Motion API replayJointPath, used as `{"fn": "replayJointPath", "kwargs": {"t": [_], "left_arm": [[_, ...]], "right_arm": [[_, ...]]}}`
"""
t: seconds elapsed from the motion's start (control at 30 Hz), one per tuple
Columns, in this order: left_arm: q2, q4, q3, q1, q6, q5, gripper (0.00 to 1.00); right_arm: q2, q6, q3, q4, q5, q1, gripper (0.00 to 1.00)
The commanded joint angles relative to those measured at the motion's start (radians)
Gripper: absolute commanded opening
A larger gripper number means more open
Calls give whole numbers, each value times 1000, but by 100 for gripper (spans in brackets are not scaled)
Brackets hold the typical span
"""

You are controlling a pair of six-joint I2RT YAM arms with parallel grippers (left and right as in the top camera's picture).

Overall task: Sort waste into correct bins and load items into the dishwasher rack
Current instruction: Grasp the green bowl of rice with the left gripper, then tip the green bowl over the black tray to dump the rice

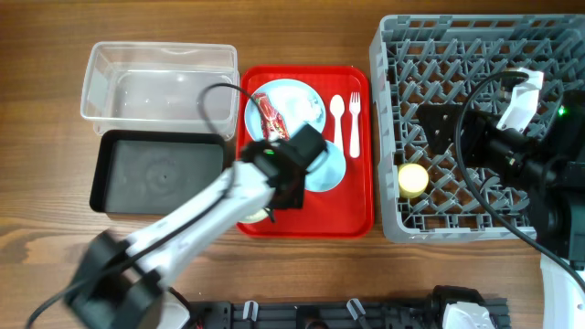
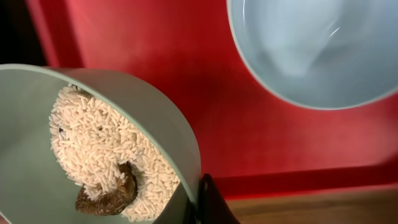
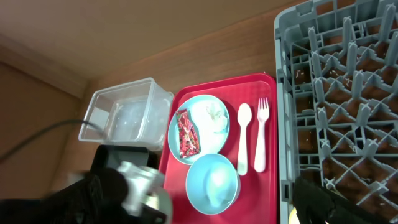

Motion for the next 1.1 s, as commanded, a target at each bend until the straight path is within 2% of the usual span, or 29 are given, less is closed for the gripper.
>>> {"fn": "replayJointPath", "kwargs": {"t": [0.0, 0.2, 0.33, 0.47, 0.63, 0.8, 0.93, 1.07], "left_arm": [[-177, -2, 29, 143, 30, 134, 4], [-282, -1, 29, 504, 190, 461, 4], [-251, -9, 21, 759, 318, 758, 4], [-198, -24, -15, 917, 422, 946, 4], [-121, -19, -100, 1052, 578, 1187, 4], [-25, -20, -150, 1150, 711, 1319, 4], [26, -27, -167, 1203, 748, 1420, 4], [42, -31, -183, 1241, 747, 1446, 4]], "right_arm": [[3, 7, 9, 3, 10, -3, 99], [3, 8, 9, 6, 10, -3, 99], [3, 8, 9, 7, 10, -3, 99], [3, 8, 9, 6, 10, -3, 99], [3, 8, 9, 6, 10, -3, 99], [3, 8, 9, 6, 10, -3, 99], [3, 8, 9, 6, 10, -3, 99], [3, 8, 9, 7, 10, -3, 99]]}}
